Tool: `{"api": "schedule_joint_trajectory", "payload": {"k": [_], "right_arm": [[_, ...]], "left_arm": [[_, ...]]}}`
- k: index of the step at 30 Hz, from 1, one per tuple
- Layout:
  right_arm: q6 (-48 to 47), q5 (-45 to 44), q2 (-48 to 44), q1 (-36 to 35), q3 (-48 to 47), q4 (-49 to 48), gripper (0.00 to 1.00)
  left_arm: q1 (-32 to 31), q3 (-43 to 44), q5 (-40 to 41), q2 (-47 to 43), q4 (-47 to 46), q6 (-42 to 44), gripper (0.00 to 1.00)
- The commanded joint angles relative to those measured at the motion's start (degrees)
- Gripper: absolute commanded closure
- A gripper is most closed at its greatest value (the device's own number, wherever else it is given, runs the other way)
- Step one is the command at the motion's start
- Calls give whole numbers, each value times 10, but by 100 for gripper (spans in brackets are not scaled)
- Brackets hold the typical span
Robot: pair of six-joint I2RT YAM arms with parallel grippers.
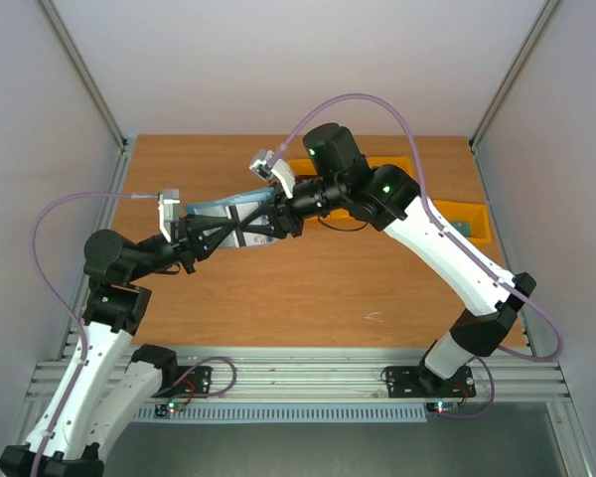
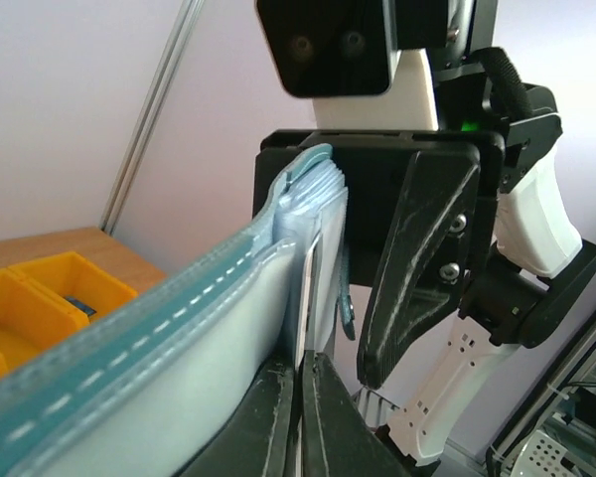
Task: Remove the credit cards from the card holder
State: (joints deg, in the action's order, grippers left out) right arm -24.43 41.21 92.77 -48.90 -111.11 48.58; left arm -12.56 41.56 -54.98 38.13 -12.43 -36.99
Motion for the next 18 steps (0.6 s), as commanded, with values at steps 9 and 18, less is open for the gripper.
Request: {"api": "schedule_joint_trajectory", "payload": {"k": [9, 18], "right_arm": [[-16, 48, -62, 35, 65, -5, 55], [-14, 54, -64, 45, 69, -4, 91]], "left_arm": [[5, 11, -13, -1, -50, -12, 100], [6, 10, -21, -2, -48, -6, 100]]}}
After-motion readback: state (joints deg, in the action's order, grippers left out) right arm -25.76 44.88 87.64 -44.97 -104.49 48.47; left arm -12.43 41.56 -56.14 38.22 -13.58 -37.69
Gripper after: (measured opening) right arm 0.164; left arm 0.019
